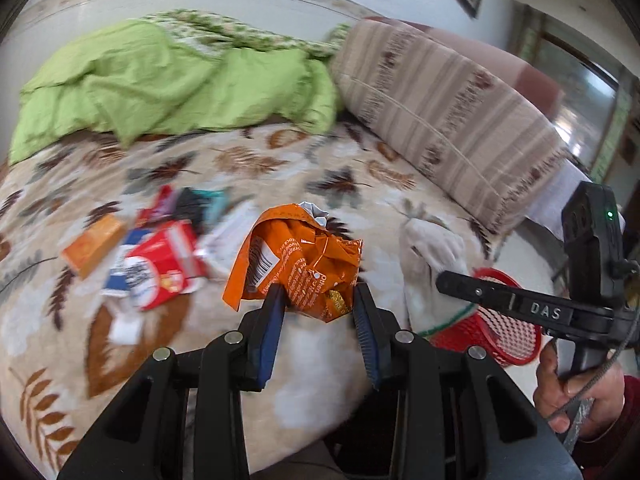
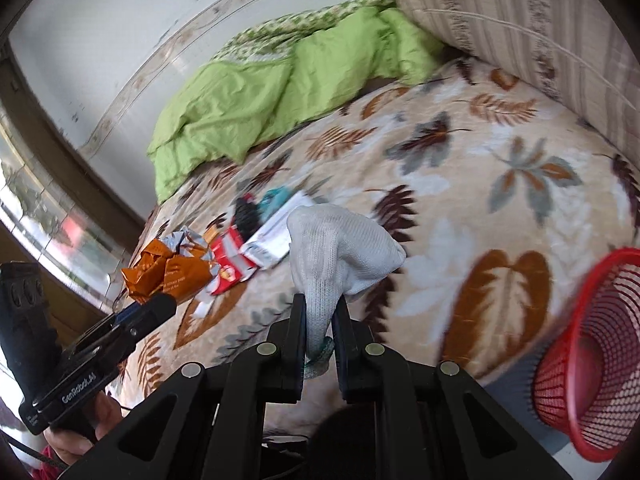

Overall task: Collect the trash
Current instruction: 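Carry sock and wrapper to the red basket and open both tools, then grasp the blue-and-white medicine box with the left tool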

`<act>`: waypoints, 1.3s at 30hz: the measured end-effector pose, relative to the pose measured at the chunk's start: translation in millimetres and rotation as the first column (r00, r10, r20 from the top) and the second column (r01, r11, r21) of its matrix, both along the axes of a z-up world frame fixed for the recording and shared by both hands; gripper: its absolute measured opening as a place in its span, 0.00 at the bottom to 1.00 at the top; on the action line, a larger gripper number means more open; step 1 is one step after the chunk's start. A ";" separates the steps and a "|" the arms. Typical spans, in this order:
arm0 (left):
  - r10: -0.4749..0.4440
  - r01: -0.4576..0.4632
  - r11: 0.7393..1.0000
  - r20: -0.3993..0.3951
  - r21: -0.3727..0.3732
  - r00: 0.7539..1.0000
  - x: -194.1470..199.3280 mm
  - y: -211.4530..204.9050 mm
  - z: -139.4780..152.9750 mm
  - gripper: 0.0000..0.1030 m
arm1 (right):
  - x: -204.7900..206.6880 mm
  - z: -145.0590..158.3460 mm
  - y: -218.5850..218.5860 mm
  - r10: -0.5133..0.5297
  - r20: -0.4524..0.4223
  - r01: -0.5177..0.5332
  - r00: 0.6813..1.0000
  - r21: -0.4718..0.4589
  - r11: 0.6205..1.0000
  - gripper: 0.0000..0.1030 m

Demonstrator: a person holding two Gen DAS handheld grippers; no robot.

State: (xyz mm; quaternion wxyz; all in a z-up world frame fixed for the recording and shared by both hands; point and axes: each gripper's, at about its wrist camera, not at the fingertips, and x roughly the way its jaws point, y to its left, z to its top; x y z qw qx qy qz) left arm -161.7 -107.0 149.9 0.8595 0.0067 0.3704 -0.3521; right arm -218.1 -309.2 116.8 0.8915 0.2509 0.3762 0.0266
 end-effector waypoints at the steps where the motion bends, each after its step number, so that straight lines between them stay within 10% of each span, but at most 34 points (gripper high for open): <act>1: -0.031 0.031 1.000 -0.001 0.000 1.000 -4.0 -12.2 1.1 0.33 | -6.2 0.5 -8.6 -0.022 -0.001 0.022 1.000 0.001 1.000 0.12; 19: -0.512 0.519 0.852 -0.107 0.060 0.852 -83.3 -243.8 -25.0 0.43 | -148.2 -26.4 -187.1 -0.483 -0.126 0.479 0.867 -0.062 0.876 0.13; 21: -0.497 0.505 0.861 -0.109 0.061 0.861 -83.4 -250.3 -25.8 0.58 | -154.3 -27.3 -191.9 -0.507 -0.142 0.501 0.850 -0.081 0.862 0.17; 28: -0.453 0.459 0.887 -0.098 0.046 0.886 -75.4 -232.0 -20.5 0.60 | -157.0 -21.7 -196.3 -0.516 -0.120 0.508 0.848 -0.096 0.856 0.22; 39: -0.206 0.209 0.977 -0.068 0.033 0.976 -28.7 -119.4 -9.5 0.62 | -74.9 -6.6 -123.9 -0.297 -0.056 0.293 0.953 -0.068 0.954 0.34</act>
